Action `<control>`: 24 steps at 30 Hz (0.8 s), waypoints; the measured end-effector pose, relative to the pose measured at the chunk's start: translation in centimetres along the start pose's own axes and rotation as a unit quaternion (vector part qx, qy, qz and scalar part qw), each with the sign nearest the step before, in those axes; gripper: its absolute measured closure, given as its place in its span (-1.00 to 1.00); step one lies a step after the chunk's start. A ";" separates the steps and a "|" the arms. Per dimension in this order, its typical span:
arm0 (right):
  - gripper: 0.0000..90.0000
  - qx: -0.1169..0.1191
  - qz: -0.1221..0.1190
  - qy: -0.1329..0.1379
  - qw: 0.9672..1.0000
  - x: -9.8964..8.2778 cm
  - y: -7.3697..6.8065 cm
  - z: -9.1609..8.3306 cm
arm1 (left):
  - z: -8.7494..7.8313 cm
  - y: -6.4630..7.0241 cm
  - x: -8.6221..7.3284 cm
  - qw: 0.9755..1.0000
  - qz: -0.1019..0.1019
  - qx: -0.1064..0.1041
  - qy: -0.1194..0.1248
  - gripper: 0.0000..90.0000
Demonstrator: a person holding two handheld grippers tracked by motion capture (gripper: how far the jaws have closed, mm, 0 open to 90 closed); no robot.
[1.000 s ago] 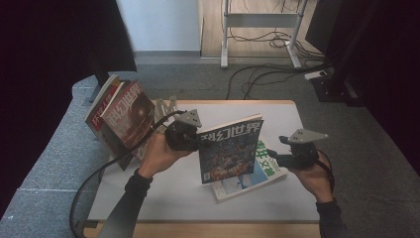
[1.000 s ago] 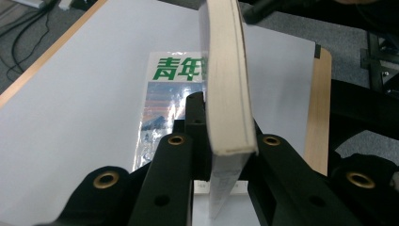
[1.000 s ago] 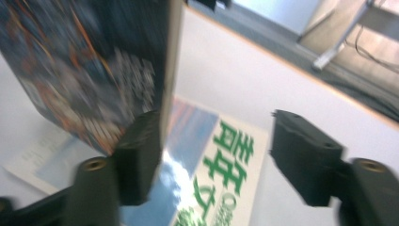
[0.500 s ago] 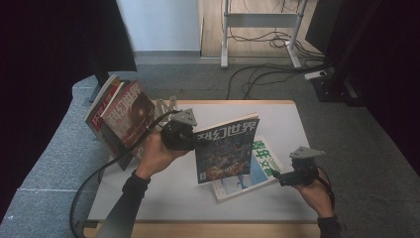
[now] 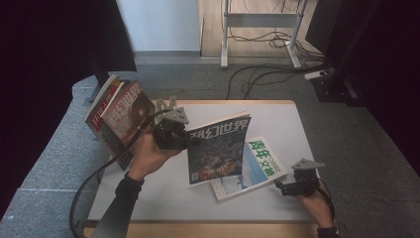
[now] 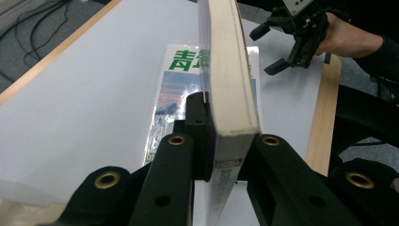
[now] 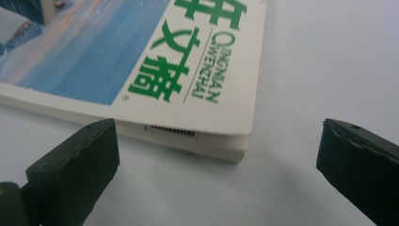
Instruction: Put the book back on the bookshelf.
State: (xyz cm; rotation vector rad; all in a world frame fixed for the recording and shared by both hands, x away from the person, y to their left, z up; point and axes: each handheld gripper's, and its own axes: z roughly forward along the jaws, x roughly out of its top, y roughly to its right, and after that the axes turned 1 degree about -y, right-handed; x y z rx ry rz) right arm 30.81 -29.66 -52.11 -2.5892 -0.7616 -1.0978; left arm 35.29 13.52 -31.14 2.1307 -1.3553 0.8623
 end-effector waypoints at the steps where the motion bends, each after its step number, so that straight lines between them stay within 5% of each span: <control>1: -1.00 0.000 0.001 -0.002 1.000 -0.2 0.0 0.1 | -0.2 0.0 -0.1 1.000 -0.003 0.002 -0.001 0.84; 12: -1.00 -0.007 0.010 -0.008 1.000 -1.4 0.0 0.7 | -2.8 -0.6 -1.2 0.999 -0.046 0.016 -0.022 0.84; 24: -1.00 -0.008 0.009 -0.010 1.000 -1.5 0.0 0.7 | -6.7 -2.0 -3.2 0.992 -0.102 0.063 -0.033 0.84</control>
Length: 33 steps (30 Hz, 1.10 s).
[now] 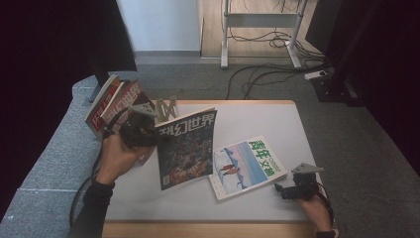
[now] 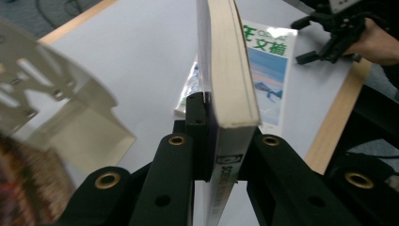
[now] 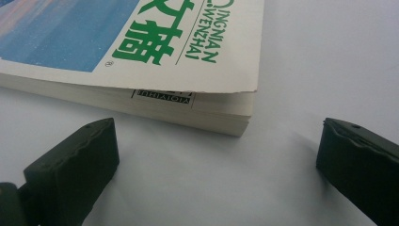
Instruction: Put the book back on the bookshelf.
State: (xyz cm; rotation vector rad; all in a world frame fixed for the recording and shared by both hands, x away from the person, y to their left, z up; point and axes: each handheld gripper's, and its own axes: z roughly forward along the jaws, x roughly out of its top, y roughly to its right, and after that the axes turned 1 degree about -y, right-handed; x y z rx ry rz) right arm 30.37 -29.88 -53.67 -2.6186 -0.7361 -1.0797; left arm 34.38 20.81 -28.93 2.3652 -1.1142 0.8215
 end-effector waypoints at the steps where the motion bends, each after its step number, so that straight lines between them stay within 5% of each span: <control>1: -1.00 0.000 0.000 0.000 1.000 0.0 0.0 0.0 | -0.3 -0.2 -0.2 1.000 -0.004 0.005 0.001 0.84; 8: -1.00 0.000 0.000 0.000 1.000 0.0 0.0 0.0 | -1.8 -1.6 -2.0 0.998 -0.034 0.055 -0.003 0.84; 12: -1.00 0.001 0.001 0.000 1.000 0.0 0.0 0.0 | -2.6 -2.5 -3.1 0.996 -0.061 0.066 0.009 0.84; 21: -1.00 0.000 0.001 0.001 1.000 0.0 0.0 0.0 | -4.2 -3.3 -4.4 0.992 -0.089 0.087 0.018 0.84; 33: -1.00 0.001 0.002 0.002 1.000 0.0 0.0 0.0 | -6.7 -4.8 -6.2 0.981 -0.137 0.135 0.032 0.84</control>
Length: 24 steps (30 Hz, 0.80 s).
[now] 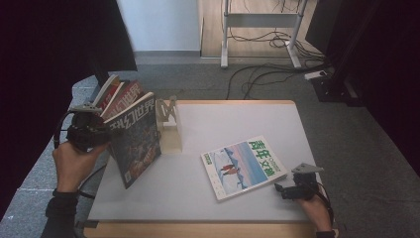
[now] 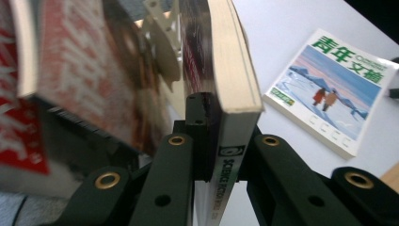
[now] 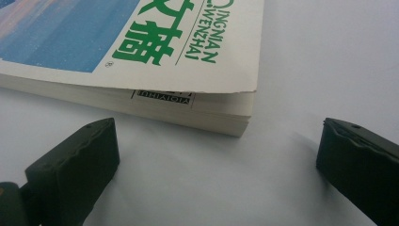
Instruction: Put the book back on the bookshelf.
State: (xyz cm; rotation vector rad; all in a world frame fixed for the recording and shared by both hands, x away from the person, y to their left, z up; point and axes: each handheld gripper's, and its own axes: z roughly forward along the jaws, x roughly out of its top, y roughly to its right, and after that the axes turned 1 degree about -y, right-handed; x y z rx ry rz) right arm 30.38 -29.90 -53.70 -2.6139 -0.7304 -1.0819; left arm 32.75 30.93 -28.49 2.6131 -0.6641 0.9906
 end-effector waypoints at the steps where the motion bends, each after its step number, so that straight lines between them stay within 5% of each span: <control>1: -1.00 0.000 0.000 0.000 1.000 0.0 0.0 0.0 | 0.0 -0.1 0.0 1.000 -0.002 0.003 0.000 0.84; 24: -1.00 0.001 0.001 0.000 1.000 0.0 0.0 0.0 | 3.4 -1.8 2.0 0.998 -0.035 0.031 0.032 0.84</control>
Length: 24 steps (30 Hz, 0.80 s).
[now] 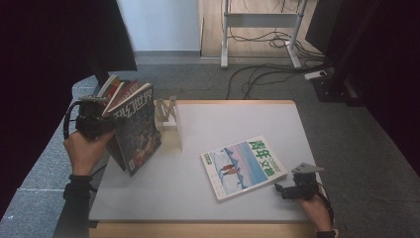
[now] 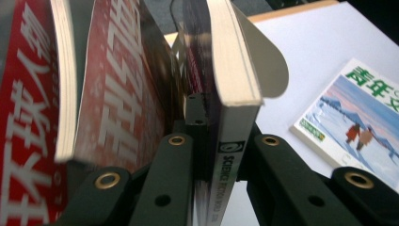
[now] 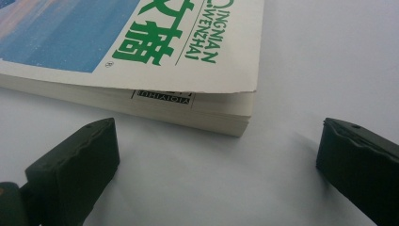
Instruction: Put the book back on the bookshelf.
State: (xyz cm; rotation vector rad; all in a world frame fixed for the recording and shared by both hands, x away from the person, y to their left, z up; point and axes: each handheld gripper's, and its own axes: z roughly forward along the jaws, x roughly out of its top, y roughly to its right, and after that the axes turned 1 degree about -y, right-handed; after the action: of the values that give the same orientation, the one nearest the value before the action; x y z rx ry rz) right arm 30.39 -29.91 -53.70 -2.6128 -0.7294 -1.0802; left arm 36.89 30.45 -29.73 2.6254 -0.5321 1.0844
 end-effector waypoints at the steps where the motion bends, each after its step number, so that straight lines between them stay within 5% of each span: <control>1: -1.00 0.000 0.000 0.000 1.000 0.0 0.0 0.0 | 0.2 0.0 0.1 1.000 0.001 0.000 0.002 0.84; 7: -1.00 0.000 0.000 0.000 1.000 0.0 0.0 0.0 | 0.9 0.2 0.2 1.000 0.008 -0.006 -0.004 0.83; 15: -1.00 0.000 -0.001 0.000 1.000 0.0 0.0 0.0 | 0.5 0.5 0.1 0.998 0.020 -0.008 -0.058 0.82; 20: -1.00 0.000 0.000 0.000 1.000 0.0 0.0 0.0 | 0.3 0.0 -0.1 0.996 0.008 -0.011 -0.094 0.79; 24: -1.00 -0.001 0.000 0.000 1.000 0.0 0.0 0.0 | 0.1 -0.3 -0.4 0.996 0.003 -0.001 -0.092 0.82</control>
State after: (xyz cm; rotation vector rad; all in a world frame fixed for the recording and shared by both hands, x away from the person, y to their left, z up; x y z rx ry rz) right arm 30.39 -29.90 -53.70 -2.6136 -0.7283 -1.0825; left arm 36.83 30.75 -30.11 2.7396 -0.5780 0.8461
